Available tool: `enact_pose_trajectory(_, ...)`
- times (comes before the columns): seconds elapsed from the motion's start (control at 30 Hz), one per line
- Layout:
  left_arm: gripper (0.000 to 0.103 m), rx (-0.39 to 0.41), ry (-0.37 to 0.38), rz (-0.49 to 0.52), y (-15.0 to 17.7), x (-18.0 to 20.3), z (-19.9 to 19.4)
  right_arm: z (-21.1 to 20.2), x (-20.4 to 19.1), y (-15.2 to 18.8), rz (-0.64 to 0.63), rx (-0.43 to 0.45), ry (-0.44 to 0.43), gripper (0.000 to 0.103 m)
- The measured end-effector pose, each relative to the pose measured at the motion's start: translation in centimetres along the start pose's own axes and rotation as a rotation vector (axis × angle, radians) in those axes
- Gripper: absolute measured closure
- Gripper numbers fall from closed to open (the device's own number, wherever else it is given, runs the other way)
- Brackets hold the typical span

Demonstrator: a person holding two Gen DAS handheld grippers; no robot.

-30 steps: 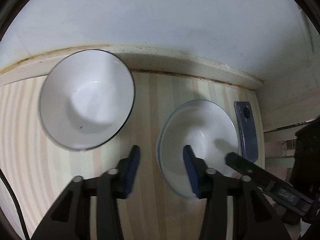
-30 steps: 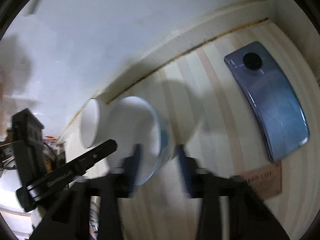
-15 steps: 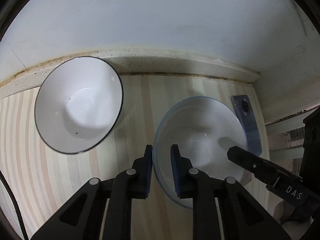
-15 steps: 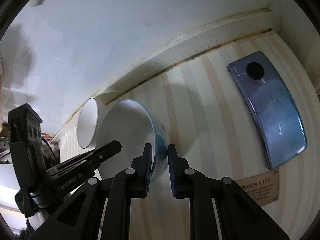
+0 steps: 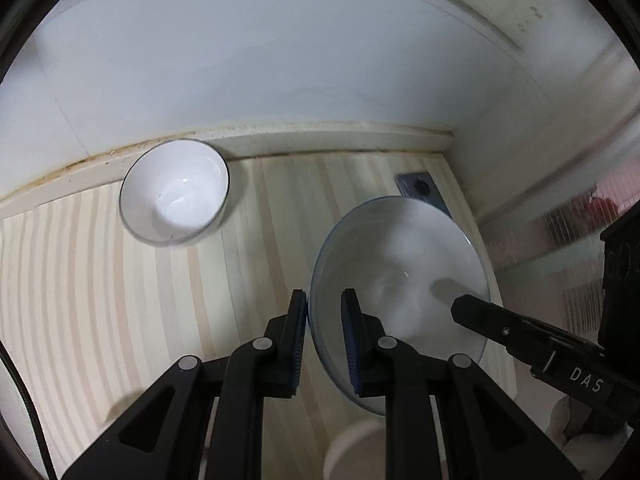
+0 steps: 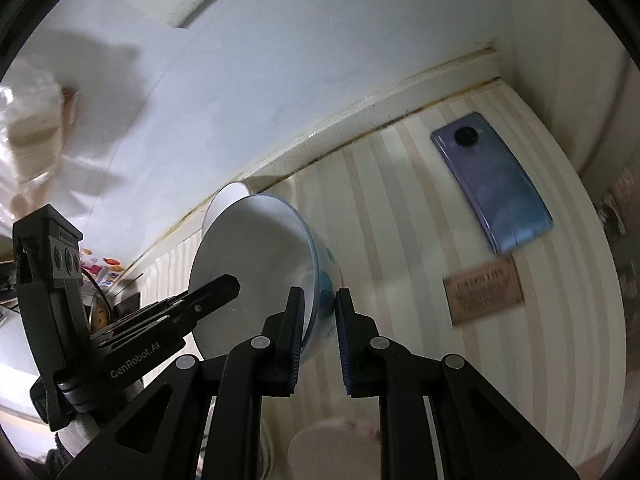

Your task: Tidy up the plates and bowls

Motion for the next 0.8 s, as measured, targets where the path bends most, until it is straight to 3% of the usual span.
enact_pose_trajectory(0.37,0.087,-0.086,0.002,0.017,9.1,0.3,-1.7,-5.4,-1.5,9.4,0.025,-0.015,0.025,0.085)
enact_pose_trajectory(0.6,0.087,-0.13,-0.028,0.048,13.3,-0.6,-0.1,-5.0,-0.6,14.7,0.066,-0.064,0.024,0.085)
enact_pose_trajectory(0.8,0.087,-0.151,-0.063,0.054,15.0,-1.6,1.5,-3.7,0.1,17.0,0.092,-0.094,0.015,0.085)
Point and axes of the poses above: each gripper's, at about its wrist camera, not at the fingertips, and z roughly the way its jaws point, x to its right, y to its underside, the point moved 10 cm from there along z, roughly the way its jaws point, and after that the axes turned 15 degrees about -z, right-handed, at the moved point
